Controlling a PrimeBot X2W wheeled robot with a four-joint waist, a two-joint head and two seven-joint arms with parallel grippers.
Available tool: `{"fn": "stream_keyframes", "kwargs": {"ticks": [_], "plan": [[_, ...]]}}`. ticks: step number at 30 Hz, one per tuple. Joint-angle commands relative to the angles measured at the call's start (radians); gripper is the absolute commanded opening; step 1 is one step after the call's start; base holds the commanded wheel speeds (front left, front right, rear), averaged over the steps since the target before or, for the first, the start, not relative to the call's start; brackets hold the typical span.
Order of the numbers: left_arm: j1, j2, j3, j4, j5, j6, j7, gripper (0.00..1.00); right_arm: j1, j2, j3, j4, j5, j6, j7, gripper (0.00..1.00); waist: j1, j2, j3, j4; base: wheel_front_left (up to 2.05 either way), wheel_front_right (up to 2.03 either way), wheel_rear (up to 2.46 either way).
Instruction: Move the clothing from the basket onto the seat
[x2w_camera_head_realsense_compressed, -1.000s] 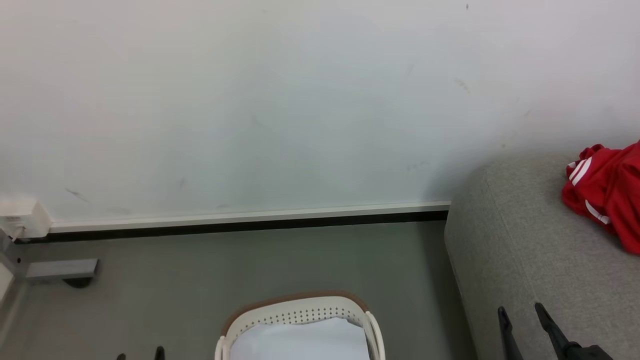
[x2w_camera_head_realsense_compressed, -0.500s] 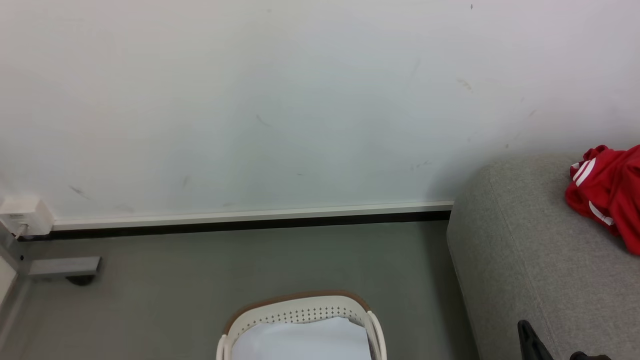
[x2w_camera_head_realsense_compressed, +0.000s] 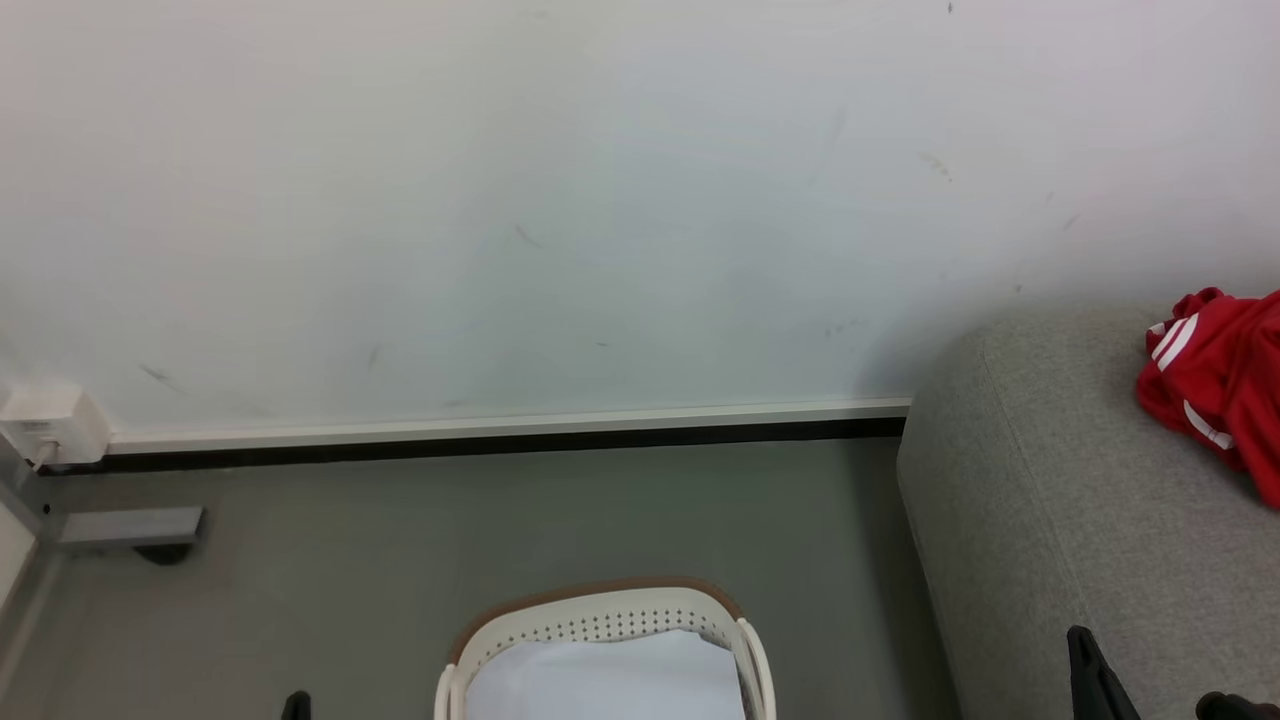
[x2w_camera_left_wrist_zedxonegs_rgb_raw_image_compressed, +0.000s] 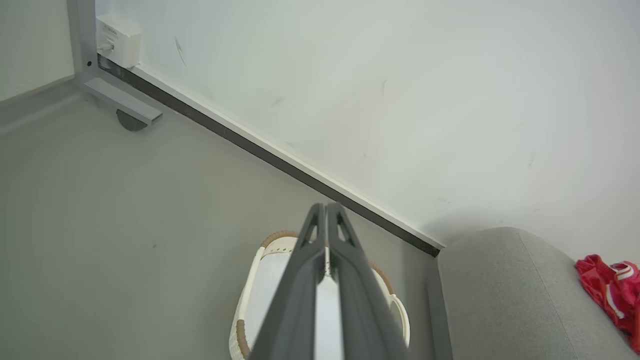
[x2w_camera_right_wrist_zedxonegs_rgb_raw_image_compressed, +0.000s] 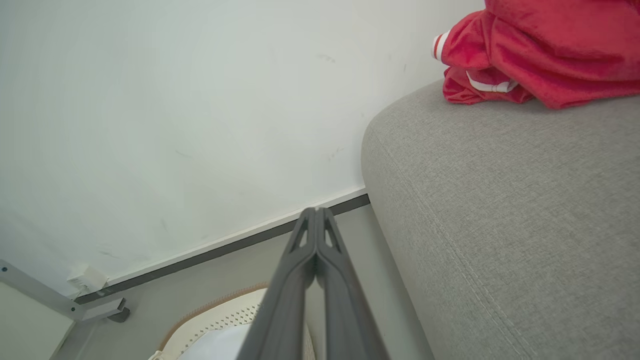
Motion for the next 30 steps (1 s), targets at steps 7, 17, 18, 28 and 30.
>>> {"fn": "stream_keyframes", "kwargs": {"ticks": [7, 17, 18, 28, 30], "plan": [[-0.046, -0.002, 0.016, -0.014, -0.124, -0.016, 0.033, 0.0, -0.039, -0.009, -0.016, -0.029, 0.139, -0.001, 0.032, 0.0, 0.0, -0.0001, 0.004, 0.002, 0.0, 0.0, 0.0], [-0.074, -0.011, 0.029, -0.014, -0.253, -0.03, 0.069, 0.0, -0.052, -0.01, -0.031, -0.042, 0.284, -0.001, 0.069, 0.0, 0.0, -0.0001, 0.009, 0.006, 0.0, 0.0, 0.0], [-0.077, -0.012, 0.03, -0.014, -0.264, -0.032, 0.073, 0.0, -0.053, -0.01, -0.033, -0.043, 0.298, -0.001, 0.072, 0.0, 0.0, -0.0001, 0.009, 0.006, 0.0, 0.0, 0.0], [-0.103, -0.018, 0.041, -0.014, -0.38, -0.044, 0.106, 0.0, -0.063, -0.011, -0.047, -0.055, 0.427, -0.001, 0.106, 0.0, 0.0, -0.0001, 0.014, 0.009, 0.0, 0.0, 0.0], [-0.107, -0.02, 0.043, -0.014, -0.399, -0.047, 0.113, 0.0, -0.065, -0.011, -0.049, -0.057, 0.451, -0.001, 0.111, 0.0, 0.0, -0.0001, 0.015, 0.01, 0.0, 0.0, 0.0]]}}
